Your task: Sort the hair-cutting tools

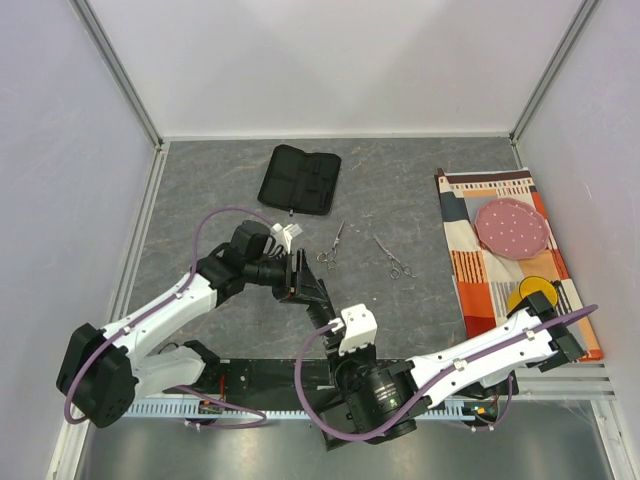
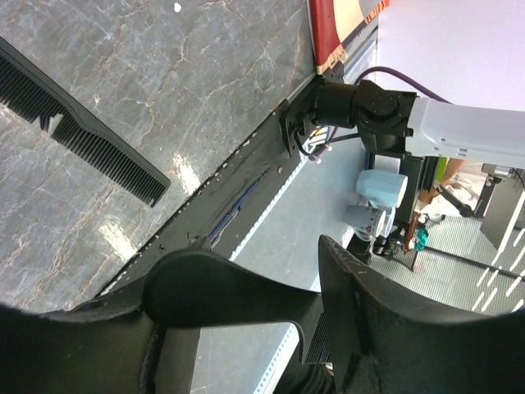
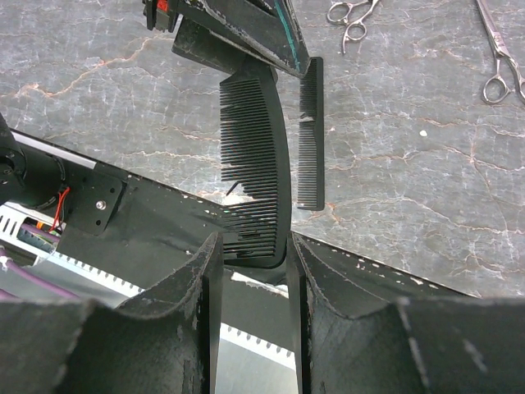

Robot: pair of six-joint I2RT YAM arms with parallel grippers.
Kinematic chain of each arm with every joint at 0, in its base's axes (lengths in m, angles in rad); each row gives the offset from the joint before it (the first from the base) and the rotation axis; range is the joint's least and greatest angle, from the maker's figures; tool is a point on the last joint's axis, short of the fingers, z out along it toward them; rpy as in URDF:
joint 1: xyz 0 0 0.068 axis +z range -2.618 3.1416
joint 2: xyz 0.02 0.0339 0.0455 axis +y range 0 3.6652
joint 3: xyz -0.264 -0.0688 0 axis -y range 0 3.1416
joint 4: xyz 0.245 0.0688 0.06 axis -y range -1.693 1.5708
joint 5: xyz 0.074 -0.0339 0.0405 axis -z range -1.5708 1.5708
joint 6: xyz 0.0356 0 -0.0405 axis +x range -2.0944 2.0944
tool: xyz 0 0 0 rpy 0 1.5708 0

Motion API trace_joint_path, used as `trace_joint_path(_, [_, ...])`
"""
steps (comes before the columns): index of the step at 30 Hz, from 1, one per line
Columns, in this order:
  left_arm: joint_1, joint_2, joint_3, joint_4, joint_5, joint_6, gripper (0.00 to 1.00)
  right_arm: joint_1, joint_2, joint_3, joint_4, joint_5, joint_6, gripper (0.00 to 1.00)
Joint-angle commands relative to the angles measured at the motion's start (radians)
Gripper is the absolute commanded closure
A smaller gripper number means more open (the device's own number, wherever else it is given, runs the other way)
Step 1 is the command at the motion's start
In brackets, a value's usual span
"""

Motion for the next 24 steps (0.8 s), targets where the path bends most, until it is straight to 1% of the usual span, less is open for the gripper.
trace_joint_path(1, [0.002,-0.031,-0.016,0.039,0.056,-0.051,0.4,0.0,0.02,0.053,-0.124,0.033,-0.009,0.94])
trace_joint_path(9, [0.004,-0.045,0.001,0.04,0.03,-0.072,0.48,0.018,0.048,0.074,-0.125,0.01,0.002,0.94])
trace_joint_path(13, [0.016,-0.051,0.019,0.039,0.012,-0.081,0.63,0.037,0.053,0.067,-0.124,0.002,0.021,0.95])
trace_joint_path(15, [0.022,-0.056,0.022,0.048,0.01,-0.092,0.67,0.048,0.053,0.061,-0.125,-0.003,0.038,0.95])
trace_joint_path(18, [0.025,-0.074,0.025,0.066,0.006,-0.112,0.75,0.06,0.05,0.042,-0.125,-0.013,0.061,0.95])
trace_joint_path(21, [0.025,-0.094,0.025,0.086,0.001,-0.134,0.9,0.064,0.053,0.03,-0.124,-0.015,0.078,0.95])
trace_joint_path(22, [0.025,-0.1,0.022,0.096,-0.001,-0.141,0.98,0.064,0.051,0.021,-0.124,-0.013,0.083,0.95])
trace_joint_path(24, [0.025,-0.119,0.024,0.108,-0.005,-0.155,0.98,0.064,0.053,0.013,-0.124,-0.013,0.095,0.94])
